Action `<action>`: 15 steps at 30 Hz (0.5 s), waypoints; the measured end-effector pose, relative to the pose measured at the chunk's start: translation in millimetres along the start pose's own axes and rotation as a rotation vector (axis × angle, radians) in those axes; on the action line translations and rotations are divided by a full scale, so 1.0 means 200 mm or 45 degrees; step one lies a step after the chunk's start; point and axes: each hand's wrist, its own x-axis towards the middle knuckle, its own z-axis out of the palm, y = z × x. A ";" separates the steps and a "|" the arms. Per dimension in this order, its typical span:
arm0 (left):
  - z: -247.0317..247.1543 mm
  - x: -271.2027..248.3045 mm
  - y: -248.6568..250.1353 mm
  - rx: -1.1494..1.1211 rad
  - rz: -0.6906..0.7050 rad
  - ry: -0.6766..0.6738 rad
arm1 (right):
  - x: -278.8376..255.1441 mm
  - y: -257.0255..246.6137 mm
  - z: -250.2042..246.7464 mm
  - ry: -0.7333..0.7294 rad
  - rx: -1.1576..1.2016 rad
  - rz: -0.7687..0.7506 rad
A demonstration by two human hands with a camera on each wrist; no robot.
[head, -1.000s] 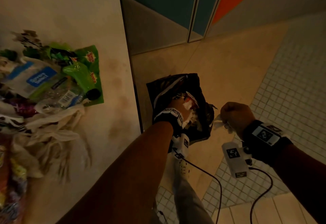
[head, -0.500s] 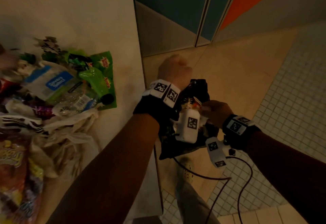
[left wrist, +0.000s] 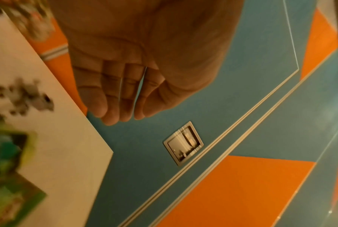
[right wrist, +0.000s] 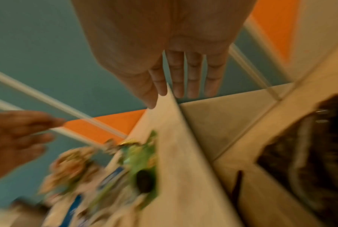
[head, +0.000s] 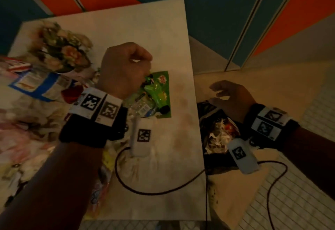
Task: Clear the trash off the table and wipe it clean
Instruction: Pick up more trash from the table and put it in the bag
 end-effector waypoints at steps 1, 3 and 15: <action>-0.07 0.00 -0.04 0.029 -0.015 0.003 | -0.01 -0.08 0.04 -0.009 -0.026 -0.052; -0.19 0.01 -0.11 0.101 -0.035 -0.003 | -0.02 -0.19 0.14 -0.028 -0.025 -0.131; -0.19 0.11 -0.57 0.744 -0.165 -0.365 | 0.18 -0.47 0.59 -0.112 -0.313 -0.013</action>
